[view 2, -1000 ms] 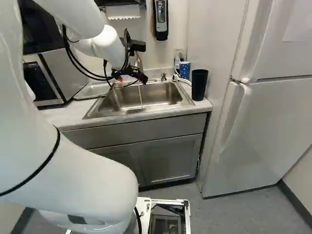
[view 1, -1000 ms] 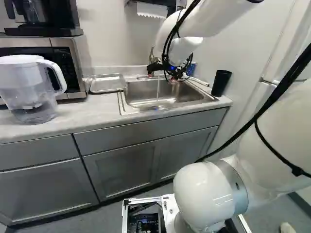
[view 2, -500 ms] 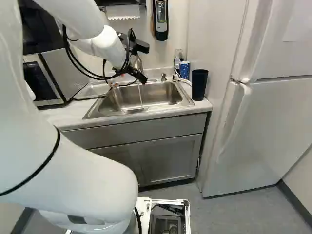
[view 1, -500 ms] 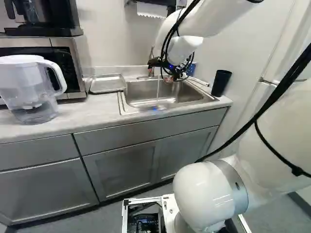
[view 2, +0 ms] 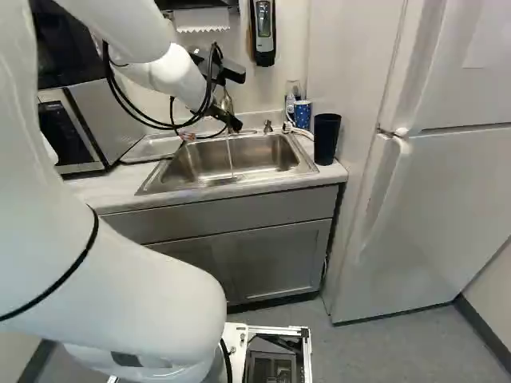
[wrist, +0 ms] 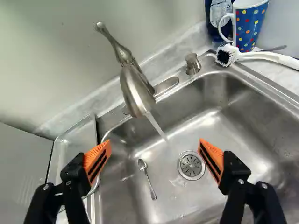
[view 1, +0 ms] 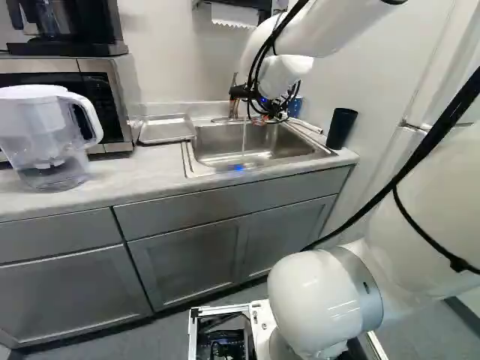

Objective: Rinse the cup and place it in the tray

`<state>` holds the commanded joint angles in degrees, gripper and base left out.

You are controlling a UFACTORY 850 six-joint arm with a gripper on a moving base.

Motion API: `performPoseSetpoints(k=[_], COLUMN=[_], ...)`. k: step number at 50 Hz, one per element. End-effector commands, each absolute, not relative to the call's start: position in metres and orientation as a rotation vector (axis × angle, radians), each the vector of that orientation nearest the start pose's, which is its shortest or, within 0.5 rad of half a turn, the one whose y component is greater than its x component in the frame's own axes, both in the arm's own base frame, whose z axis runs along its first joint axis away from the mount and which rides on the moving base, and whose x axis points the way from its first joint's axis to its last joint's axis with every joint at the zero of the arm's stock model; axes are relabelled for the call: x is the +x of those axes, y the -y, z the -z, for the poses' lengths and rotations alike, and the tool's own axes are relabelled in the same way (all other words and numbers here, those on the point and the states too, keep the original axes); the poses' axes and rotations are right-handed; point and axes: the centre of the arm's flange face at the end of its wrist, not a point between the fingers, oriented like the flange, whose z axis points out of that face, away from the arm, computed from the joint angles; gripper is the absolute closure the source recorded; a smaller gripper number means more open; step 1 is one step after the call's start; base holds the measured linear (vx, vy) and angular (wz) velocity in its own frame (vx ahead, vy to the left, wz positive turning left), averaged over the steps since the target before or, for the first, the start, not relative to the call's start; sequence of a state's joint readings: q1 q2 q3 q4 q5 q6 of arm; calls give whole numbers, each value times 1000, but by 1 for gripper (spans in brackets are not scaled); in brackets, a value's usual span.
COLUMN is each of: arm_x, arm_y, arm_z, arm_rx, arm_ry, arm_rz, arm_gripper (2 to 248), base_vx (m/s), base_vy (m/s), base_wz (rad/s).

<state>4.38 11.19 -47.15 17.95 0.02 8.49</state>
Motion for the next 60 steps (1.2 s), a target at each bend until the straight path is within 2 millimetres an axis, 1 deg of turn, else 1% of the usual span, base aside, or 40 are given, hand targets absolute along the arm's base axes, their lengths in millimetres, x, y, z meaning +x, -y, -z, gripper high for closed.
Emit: performPoseSetpoints(k=[9,24,48,60], arm_x=[442,446,448,449], arm_y=[-30,-15,-13,-6], arm_z=[-606,-609,-613,-615], arm_rx=[-2464,-2429,-2390,-2365], arm_ry=[-507,-565,-573,-608], arm_rz=[1409,1472,1538,1570], arm_gripper=[3,3,3,3], base_vx=[0,0,0,0], base_vy=[0,0,0,0], base_wz=[0,0,0,0])
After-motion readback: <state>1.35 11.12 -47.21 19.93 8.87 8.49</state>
